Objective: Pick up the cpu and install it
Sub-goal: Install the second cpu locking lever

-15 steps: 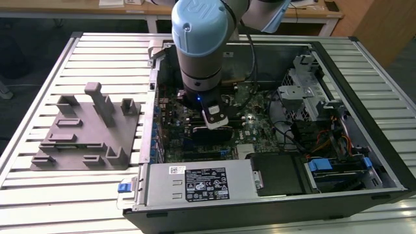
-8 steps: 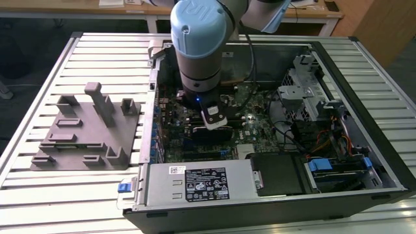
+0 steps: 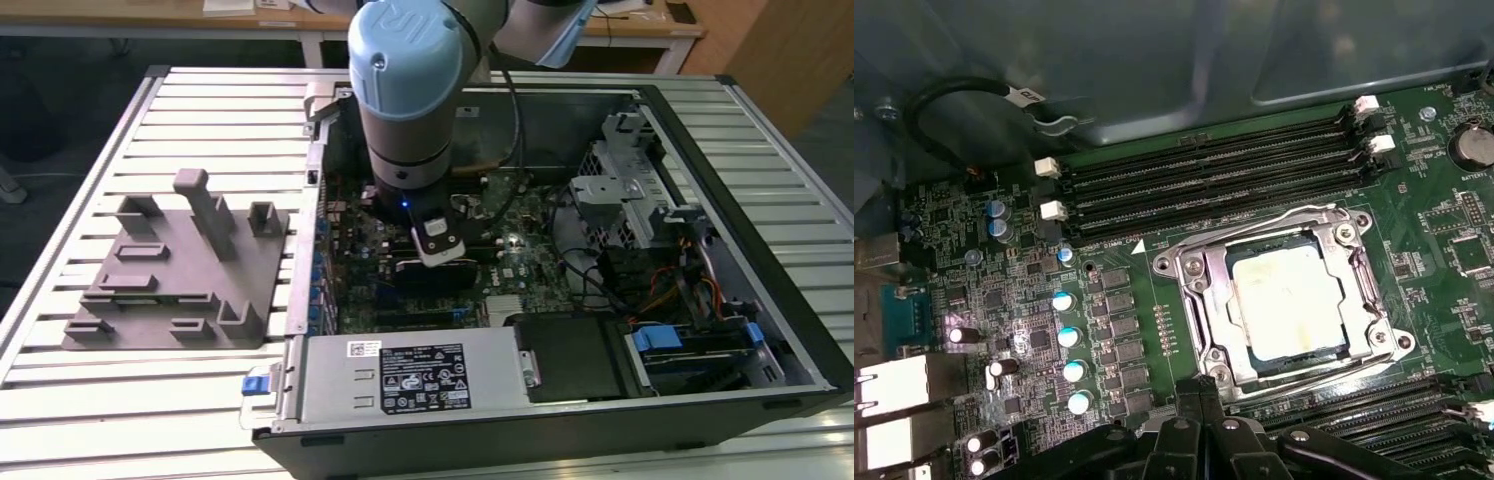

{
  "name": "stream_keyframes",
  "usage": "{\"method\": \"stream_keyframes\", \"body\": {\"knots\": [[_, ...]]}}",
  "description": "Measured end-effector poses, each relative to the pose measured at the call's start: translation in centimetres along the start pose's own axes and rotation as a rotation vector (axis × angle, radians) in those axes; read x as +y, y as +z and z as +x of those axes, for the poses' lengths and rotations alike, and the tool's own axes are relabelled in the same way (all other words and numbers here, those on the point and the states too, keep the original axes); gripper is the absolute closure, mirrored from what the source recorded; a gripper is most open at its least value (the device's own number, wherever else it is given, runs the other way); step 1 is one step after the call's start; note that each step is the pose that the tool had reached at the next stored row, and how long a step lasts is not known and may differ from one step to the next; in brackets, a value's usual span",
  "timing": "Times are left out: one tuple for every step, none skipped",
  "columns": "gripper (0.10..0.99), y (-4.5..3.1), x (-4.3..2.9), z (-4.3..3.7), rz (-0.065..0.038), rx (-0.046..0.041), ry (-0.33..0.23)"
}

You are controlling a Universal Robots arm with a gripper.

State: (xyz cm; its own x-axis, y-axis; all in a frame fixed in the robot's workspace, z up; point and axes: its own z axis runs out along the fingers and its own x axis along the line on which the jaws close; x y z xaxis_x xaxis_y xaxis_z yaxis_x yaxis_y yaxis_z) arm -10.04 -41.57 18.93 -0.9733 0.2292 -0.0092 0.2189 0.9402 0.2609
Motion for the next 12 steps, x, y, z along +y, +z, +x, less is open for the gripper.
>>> {"method": "stream_keyframes", "body": {"knots": [[0.980, -0.09, 0.03, 0.00, 0.000, -0.0002, 0.000], [0.980, -0.22, 0.07, 0.00, -0.001, 0.0000, 0.000], [0.980, -0.37, 0.11, 0.00, -0.001, 0.0000, 0.000], [0.980, -0.55, 0.15, -0.01, 0.000, 0.0001, 0.000], [0.980, -0.72, 0.20, -0.01, 0.000, 0.0001, 0.000], [0.980, -0.89, 0.25, -0.01, 0.000, 0.0000, 0.000], [0.980, -1.06, 0.29, -0.02, 0.000, 0.0001, 0.000], [0.980, -1.15, 0.32, -0.03, 0.000, -0.0001, 0.000], [0.980, -1.14, 0.34, -0.05, 0.001, -0.0004, 0.000], [0.980, -1.14, 0.37, -0.10, 0.002, -0.0007, 0.001], [0.980, -1.13, 0.44, -0.22, 0.003, -0.0012, 0.002], [0.980, -1.10, 0.52, -0.40, 0.005, -0.0022, 0.004]]}}
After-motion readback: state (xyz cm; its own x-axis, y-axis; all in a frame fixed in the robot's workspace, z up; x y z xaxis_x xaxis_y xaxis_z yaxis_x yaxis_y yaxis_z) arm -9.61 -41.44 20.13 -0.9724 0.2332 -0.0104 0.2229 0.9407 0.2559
